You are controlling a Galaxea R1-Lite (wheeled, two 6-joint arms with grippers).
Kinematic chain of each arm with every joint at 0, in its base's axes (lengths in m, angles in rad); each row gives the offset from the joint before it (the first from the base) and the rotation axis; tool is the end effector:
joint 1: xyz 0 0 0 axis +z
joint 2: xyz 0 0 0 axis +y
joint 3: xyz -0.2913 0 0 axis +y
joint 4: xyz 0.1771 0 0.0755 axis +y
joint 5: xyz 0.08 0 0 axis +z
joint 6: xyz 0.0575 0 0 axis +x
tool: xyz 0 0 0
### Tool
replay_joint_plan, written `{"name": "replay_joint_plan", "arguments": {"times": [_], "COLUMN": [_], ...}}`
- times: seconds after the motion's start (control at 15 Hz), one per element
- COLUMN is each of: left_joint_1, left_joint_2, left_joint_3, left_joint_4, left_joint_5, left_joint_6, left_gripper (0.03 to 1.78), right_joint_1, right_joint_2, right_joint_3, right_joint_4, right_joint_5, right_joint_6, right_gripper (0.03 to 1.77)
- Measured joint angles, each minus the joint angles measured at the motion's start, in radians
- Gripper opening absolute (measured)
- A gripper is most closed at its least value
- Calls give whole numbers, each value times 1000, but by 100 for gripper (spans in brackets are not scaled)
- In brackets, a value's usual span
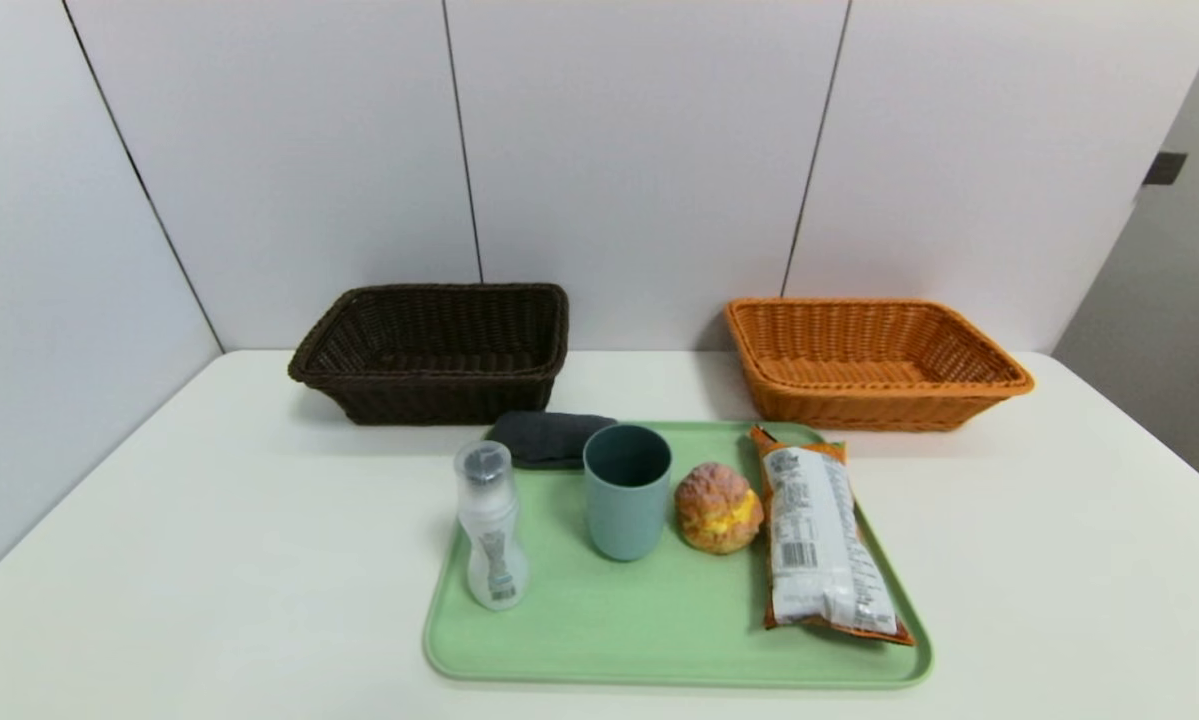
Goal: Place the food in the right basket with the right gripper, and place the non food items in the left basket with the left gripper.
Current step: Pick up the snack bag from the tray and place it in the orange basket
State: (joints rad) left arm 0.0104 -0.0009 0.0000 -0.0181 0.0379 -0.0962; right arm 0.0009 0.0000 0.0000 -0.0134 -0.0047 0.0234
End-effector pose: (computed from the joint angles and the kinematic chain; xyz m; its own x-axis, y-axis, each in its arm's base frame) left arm 0.0231 0.0024 0.0780 0.9987 0.0483 0.0190 -0.0462 0.9942 -0.0968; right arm 0.0233 -0.0002 0.0773 0.9999 -0.0038 0.0134 0.0035 0.9997 0.0235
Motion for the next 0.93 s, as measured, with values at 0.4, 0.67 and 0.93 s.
{"name": "replay_joint_plan", "arguments": {"times": [0.4,0.67,0.93], "left_joint_1": [0,0,0], "left_joint_2": [0,1,78], "left_joint_3": [0,-46,-224], "left_joint_4": [-2,-6,77], "left_joint_5": [0,-7,-89], "left_joint_6": [3,61,107], "left_gripper": [169,169,169], "right_joint_1": [0,0,0], "right_joint_2": [0,0,21], "right_joint_3": [0,0,-118], "right_joint_4": [5,-6,-9], "right_joint_5": [4,39,179], "right_joint_6": [-40,-111,-93], "right_gripper": [171,171,171]}}
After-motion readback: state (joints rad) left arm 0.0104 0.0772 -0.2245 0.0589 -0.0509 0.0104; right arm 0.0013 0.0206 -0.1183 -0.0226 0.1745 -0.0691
